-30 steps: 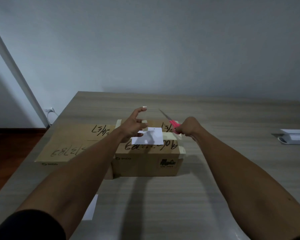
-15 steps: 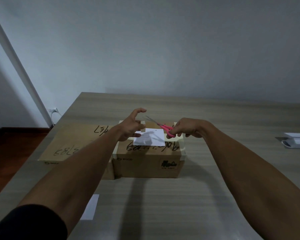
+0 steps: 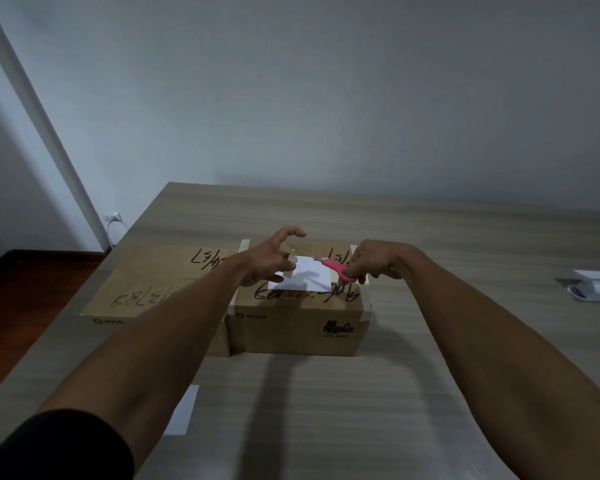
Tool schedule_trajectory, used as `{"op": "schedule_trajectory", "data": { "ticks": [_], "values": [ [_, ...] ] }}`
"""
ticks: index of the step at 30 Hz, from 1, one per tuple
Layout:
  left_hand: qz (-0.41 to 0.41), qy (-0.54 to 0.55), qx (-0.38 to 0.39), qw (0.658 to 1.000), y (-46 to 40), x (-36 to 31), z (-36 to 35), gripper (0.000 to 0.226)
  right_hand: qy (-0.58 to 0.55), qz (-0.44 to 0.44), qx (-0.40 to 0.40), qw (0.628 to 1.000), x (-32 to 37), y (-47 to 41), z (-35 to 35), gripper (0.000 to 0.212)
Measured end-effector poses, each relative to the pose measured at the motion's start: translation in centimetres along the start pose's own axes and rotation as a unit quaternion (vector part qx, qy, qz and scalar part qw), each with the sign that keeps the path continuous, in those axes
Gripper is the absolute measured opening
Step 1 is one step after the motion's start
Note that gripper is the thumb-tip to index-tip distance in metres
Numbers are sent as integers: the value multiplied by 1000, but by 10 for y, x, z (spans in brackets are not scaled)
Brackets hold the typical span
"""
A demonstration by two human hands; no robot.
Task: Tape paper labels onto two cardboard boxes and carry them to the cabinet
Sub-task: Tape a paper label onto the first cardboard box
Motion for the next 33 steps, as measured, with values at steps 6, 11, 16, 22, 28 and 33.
{"op": "schedule_trajectory", "data": {
  "ticks": [6, 11, 16, 22, 28, 33],
  "values": [
    [-12, 6, -32, 999, 0, 2, -4, 87, -3, -99, -58, 993, -21, -1, -10, 27],
    [-24, -17, -90, 995, 0, 14, 4, 94, 38, -140, -140, 979, -37, -2, -23, 29],
    [-32, 6, -94, 995, -2, 25, 10, 95, -28, -165, -212, 963, -49, -11, -40, 21],
    [-36, 15, -105, 994, 2, 31, 15, 97, -89, -195, -182, 960, -52, -18, -48, 28],
    [-37, 1, -85, 996, 2, 30, 13, 97, 24, -127, -262, 956, -28, -22, -24, 10],
    [-62, -42, -78, 994, 1, 20, 6, 92, -41, 154, -291, 943, 25, -30, -4, 24]
  ]
}}
Point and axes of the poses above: each hand's wrist, its own y-axis away from the middle knuckle, its own z-axis out of the back of the hand, x = y × z, the point moved 5 cm from there along -y, towards the middle knuckle, and after that the axes turned 15 degrees about z, right-handed, at the moved point
